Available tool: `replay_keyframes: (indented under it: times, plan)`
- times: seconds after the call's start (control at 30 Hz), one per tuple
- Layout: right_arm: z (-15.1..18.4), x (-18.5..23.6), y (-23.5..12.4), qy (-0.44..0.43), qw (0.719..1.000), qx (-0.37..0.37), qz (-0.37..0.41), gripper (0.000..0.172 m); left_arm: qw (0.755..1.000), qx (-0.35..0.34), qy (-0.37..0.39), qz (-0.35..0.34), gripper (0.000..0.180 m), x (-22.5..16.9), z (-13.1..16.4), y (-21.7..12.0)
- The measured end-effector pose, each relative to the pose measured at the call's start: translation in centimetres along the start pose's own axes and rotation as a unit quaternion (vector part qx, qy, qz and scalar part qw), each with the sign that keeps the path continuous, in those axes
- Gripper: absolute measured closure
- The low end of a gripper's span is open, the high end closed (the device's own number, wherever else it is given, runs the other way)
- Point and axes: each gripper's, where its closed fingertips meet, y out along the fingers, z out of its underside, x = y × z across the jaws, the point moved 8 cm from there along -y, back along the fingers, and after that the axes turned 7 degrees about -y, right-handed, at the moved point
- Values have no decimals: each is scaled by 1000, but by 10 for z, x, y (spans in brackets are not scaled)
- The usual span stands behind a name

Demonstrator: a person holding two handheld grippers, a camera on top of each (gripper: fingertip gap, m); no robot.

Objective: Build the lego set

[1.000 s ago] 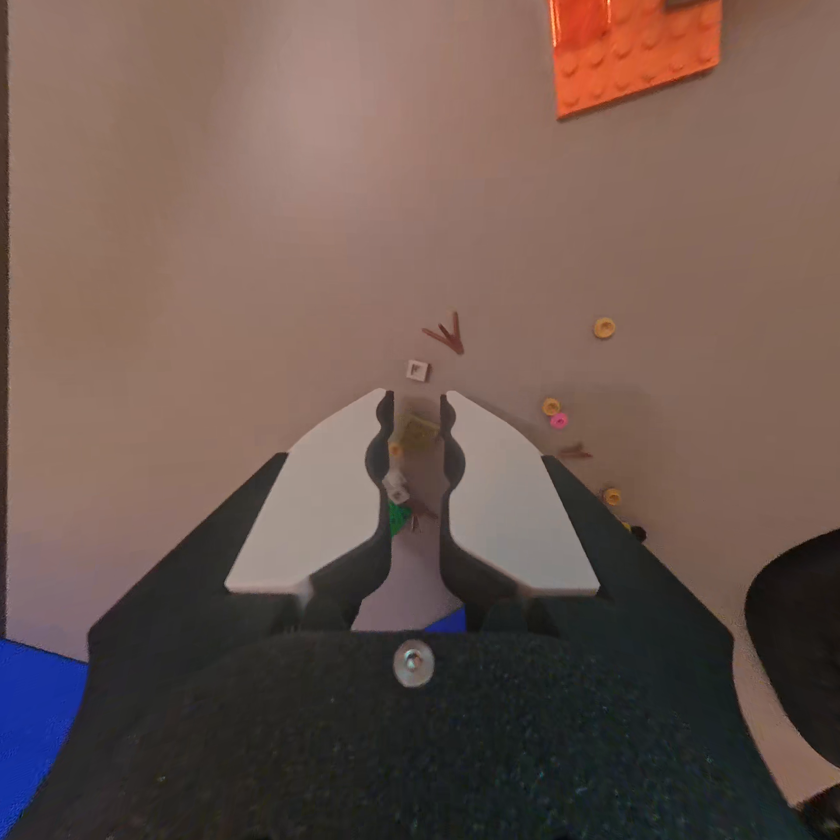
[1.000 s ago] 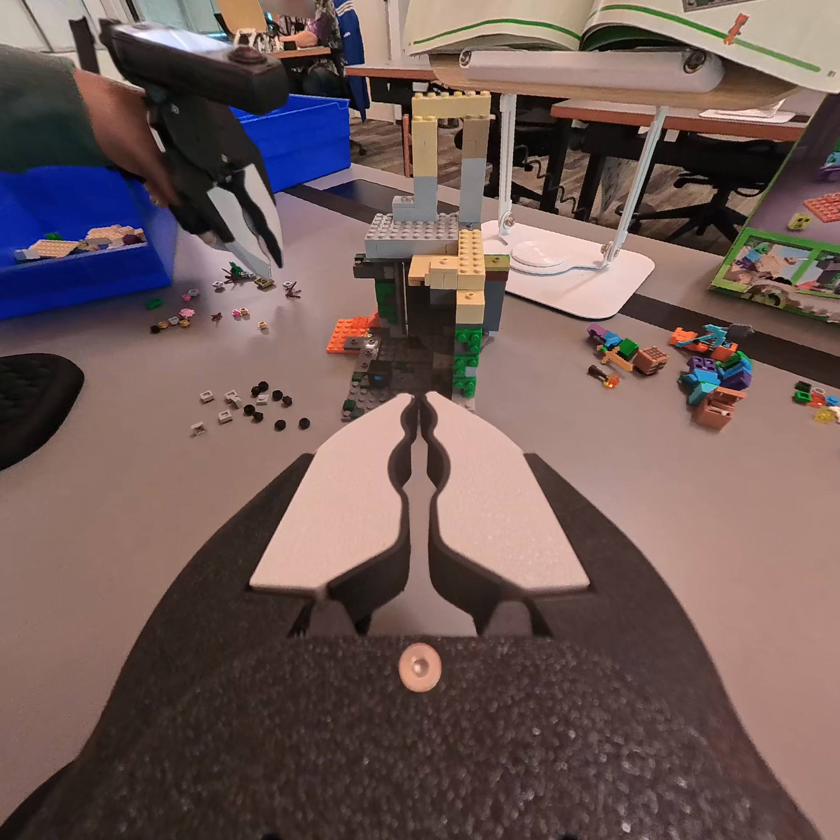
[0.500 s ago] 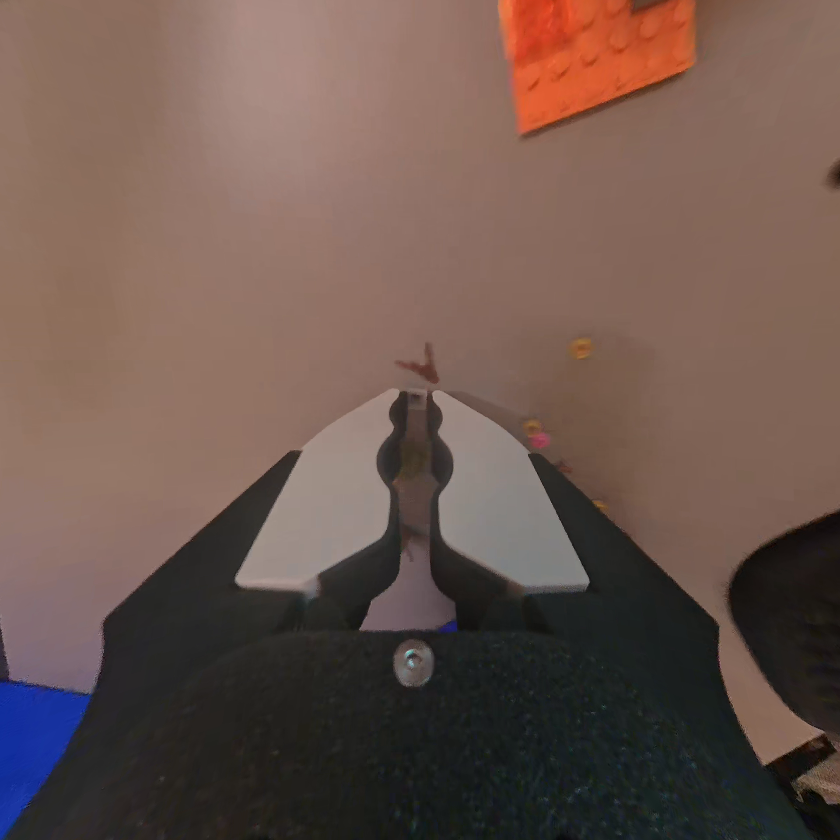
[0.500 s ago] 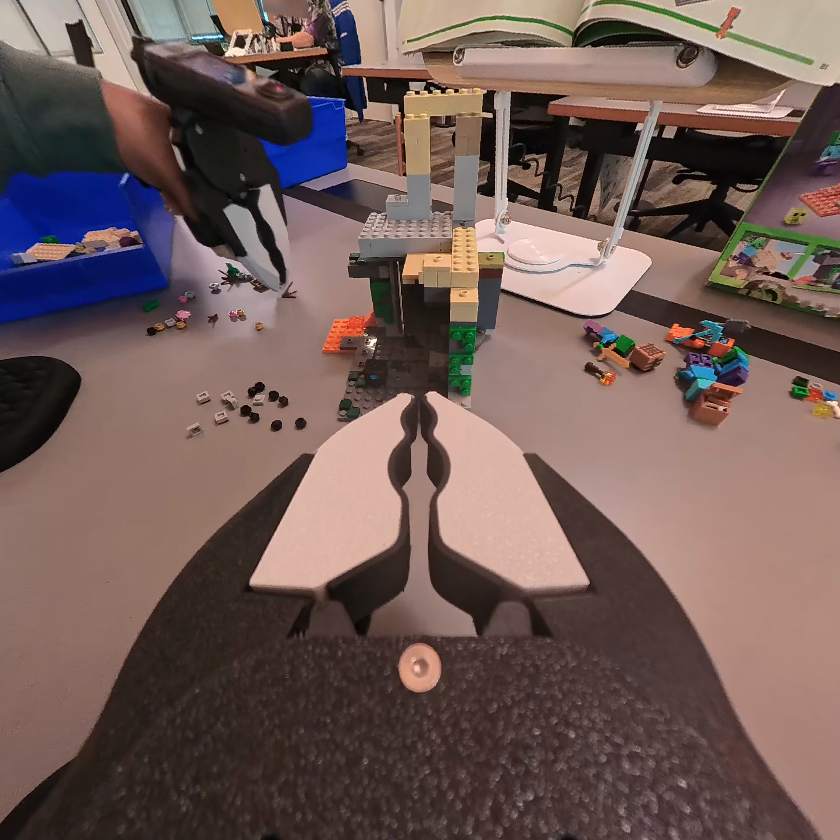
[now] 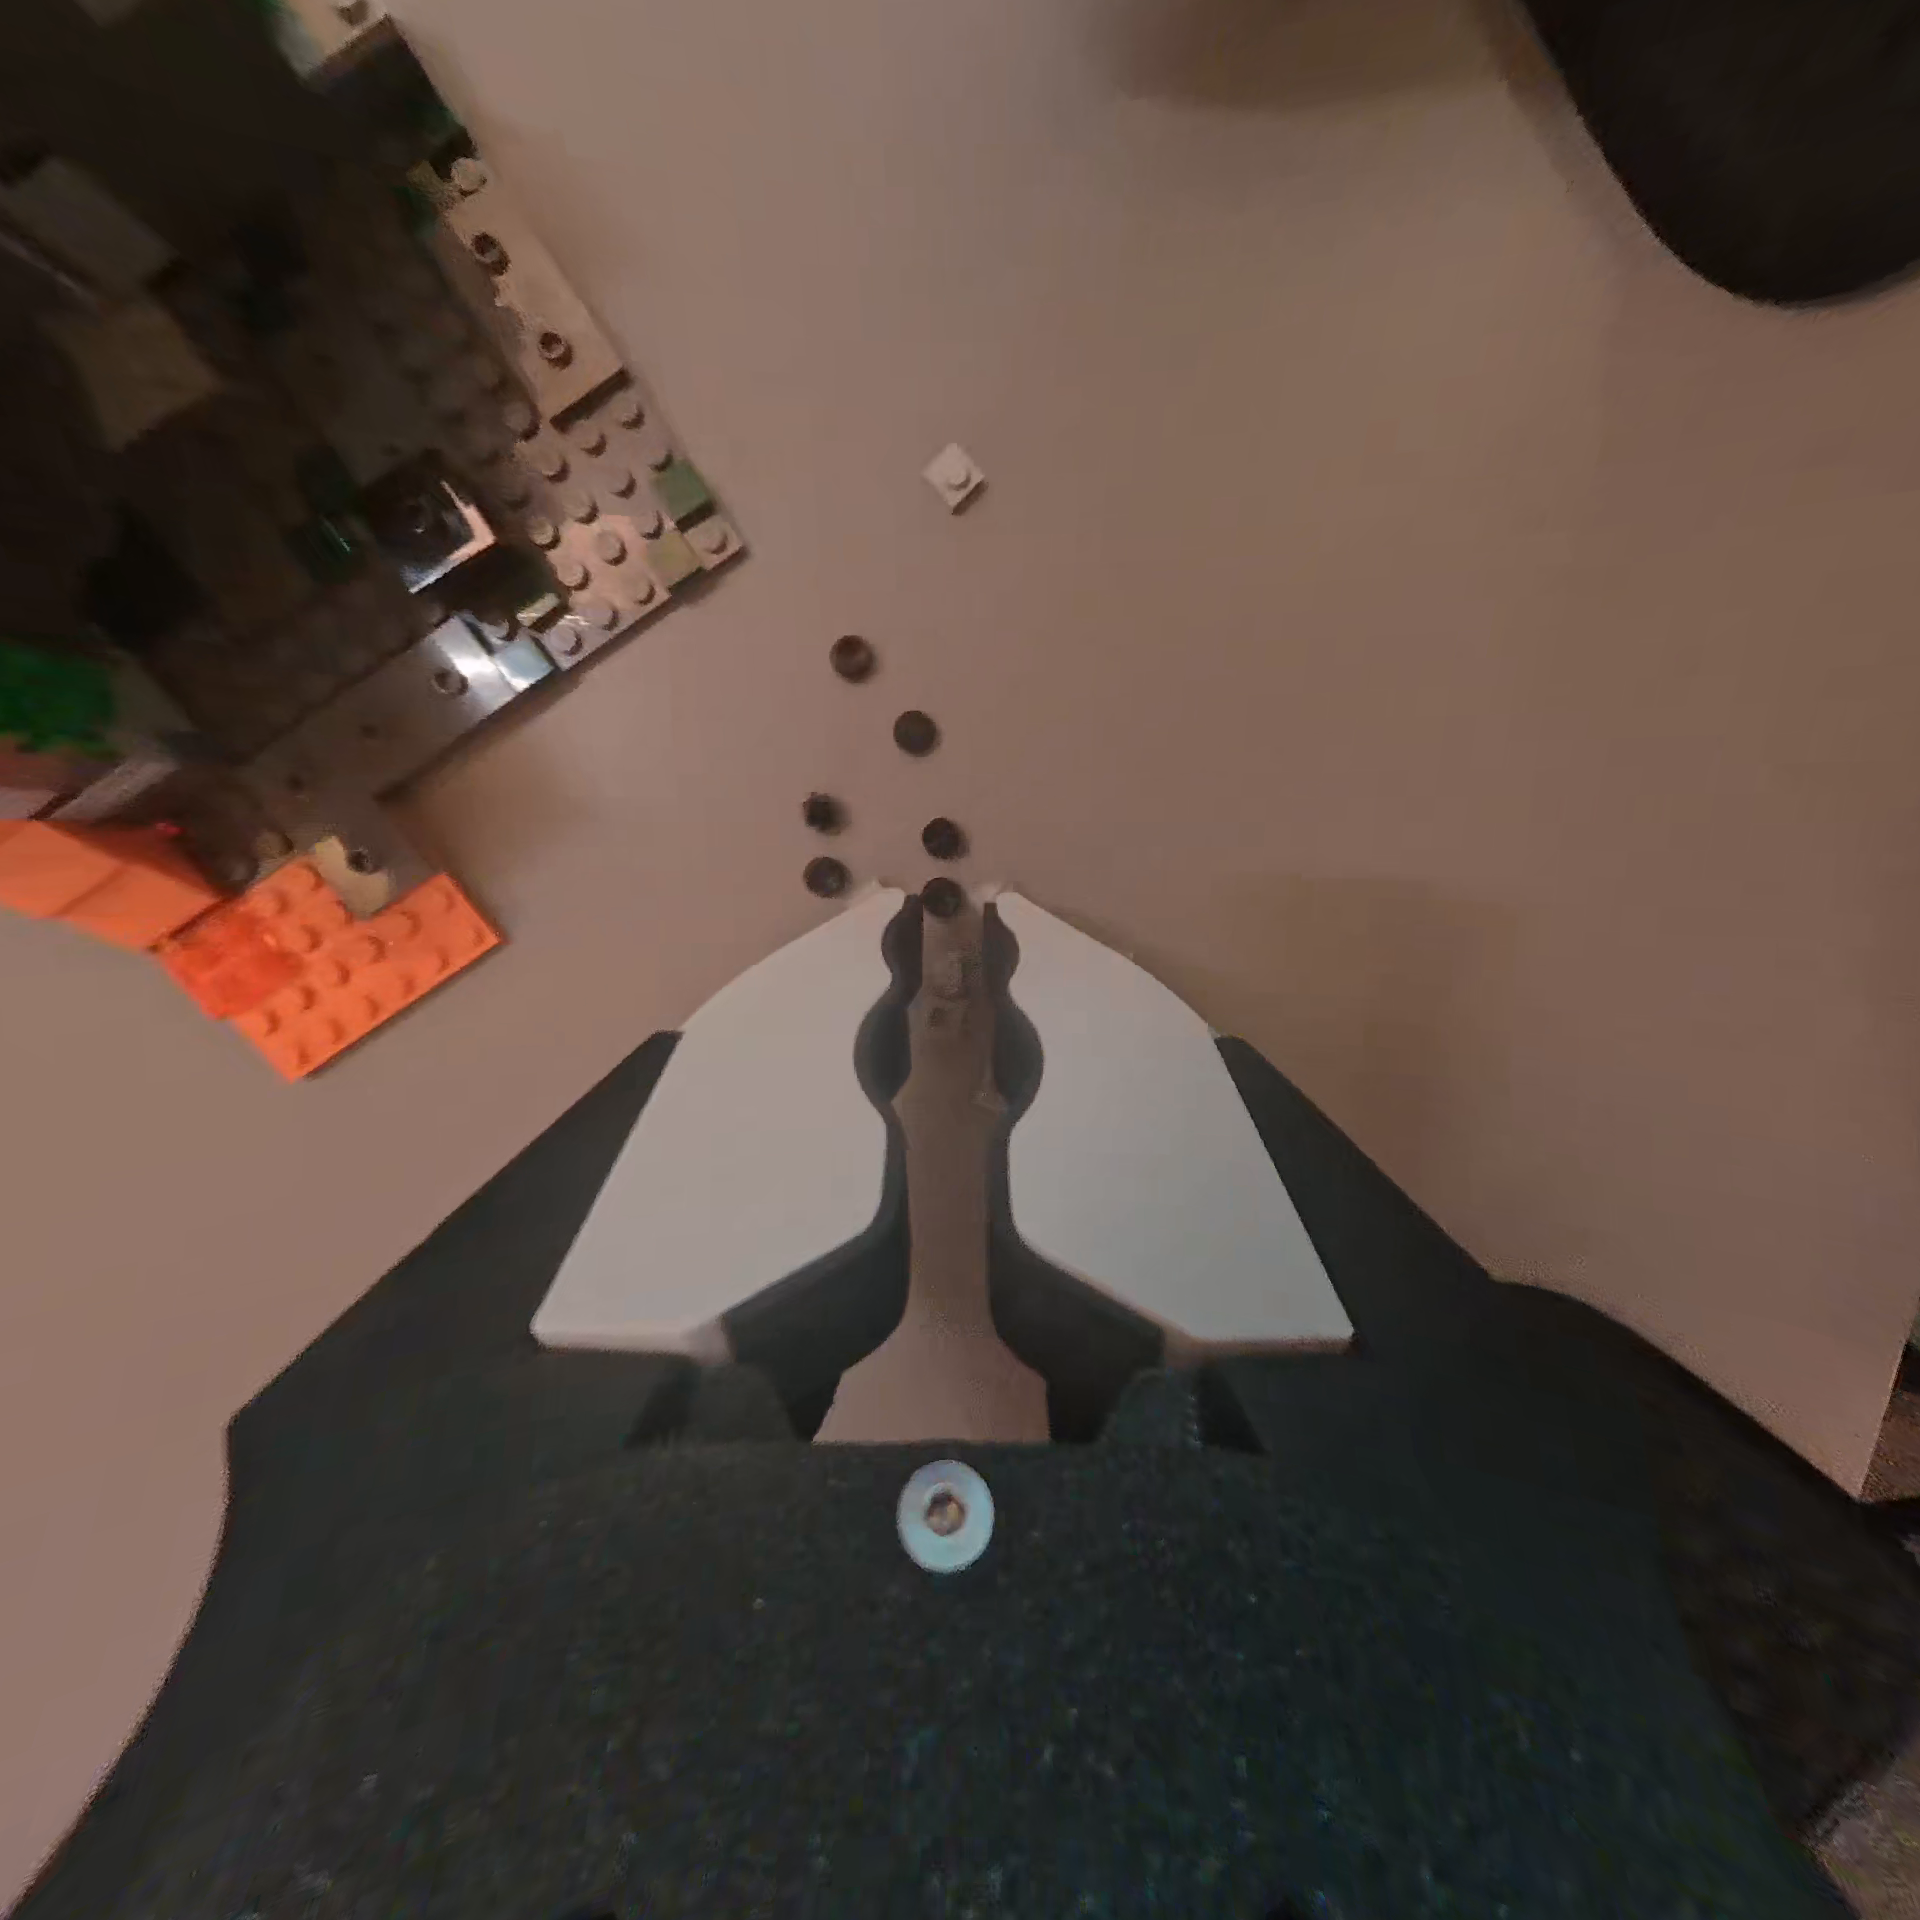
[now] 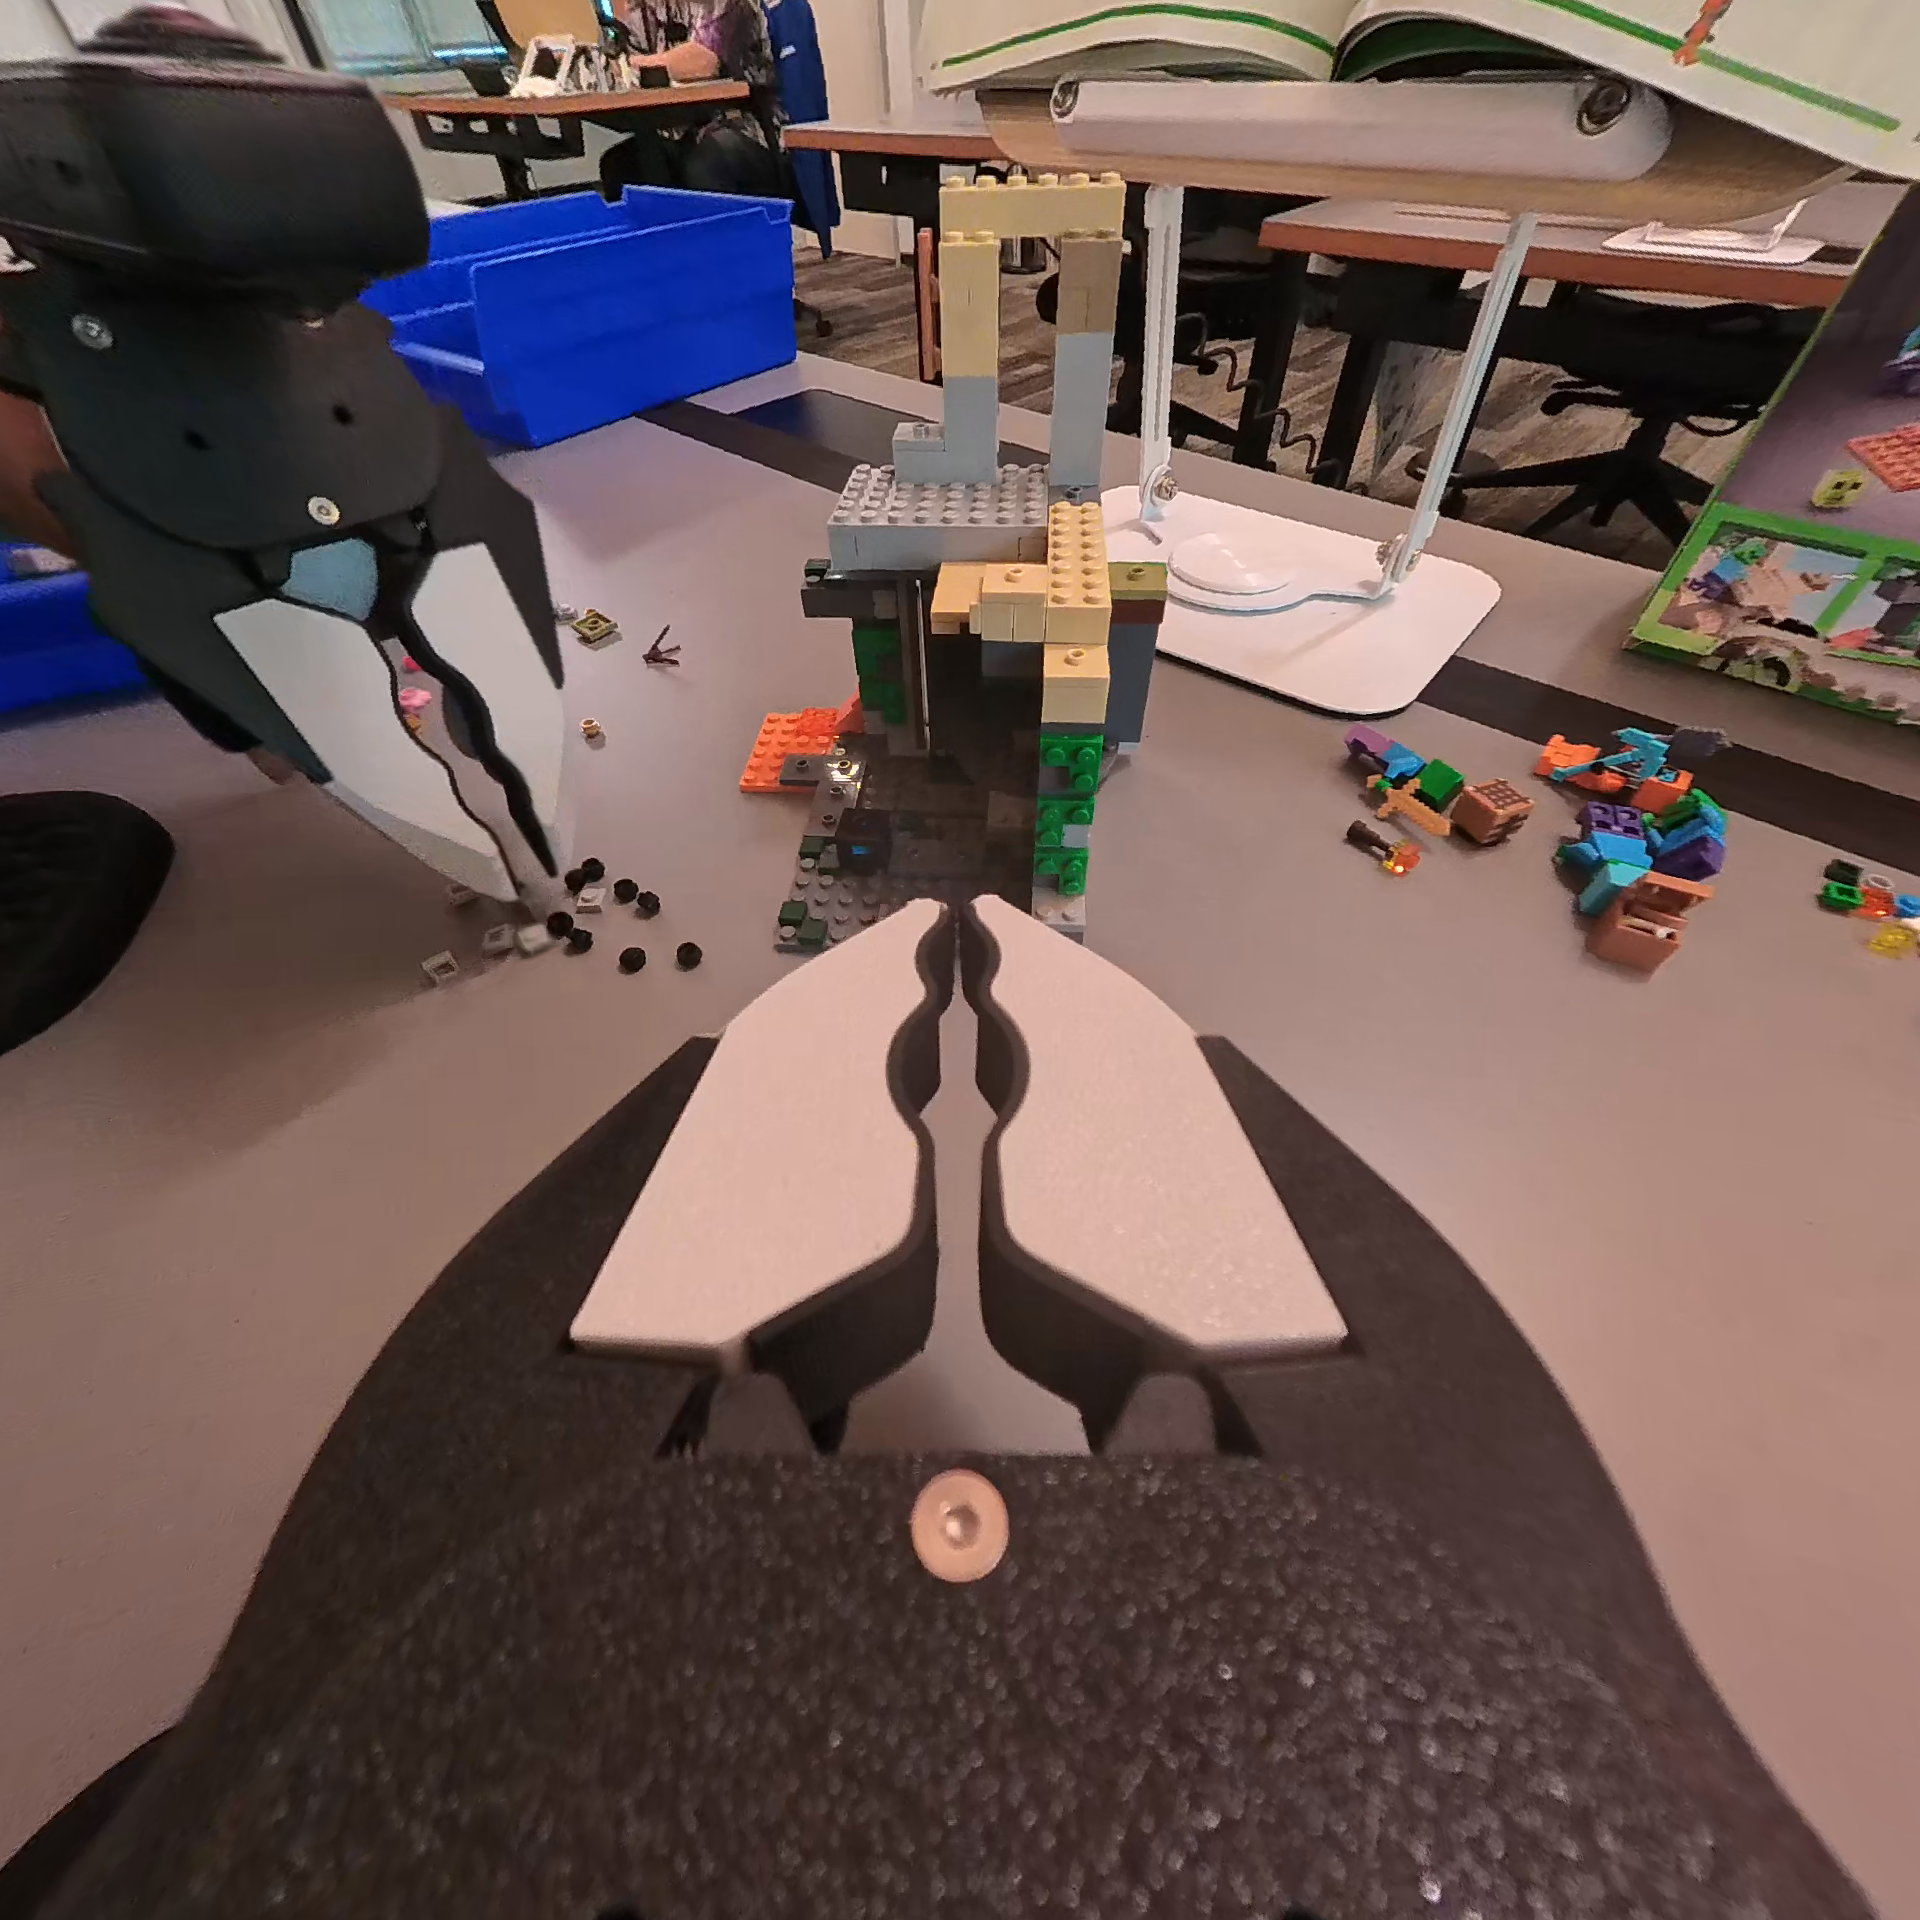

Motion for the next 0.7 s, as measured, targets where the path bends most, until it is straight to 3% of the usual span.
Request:
replay_keyframes:
  times: [0.23, 0.47, 0.57, 0.7]
  plan:
    - [1, 1, 0, -3, 1000, 2, 0, 172, 1000, -28, -3, -11, 163, -9, -1, -4]
    - [0, 1, 0, -6, 1000, -2, 0, 172, 991, -115, -28, -61, 163, -18, 4, -42]
    - [-1, 2, 0, -11, 1000, -9, 3, 172, 977, -185, -55, -97, 167, -20, 11, -68]
    - [-2, 3, 0, -14, 1000, -16, 12, 172, 937, -292, -98, -166, 180, -25, 29, -104]
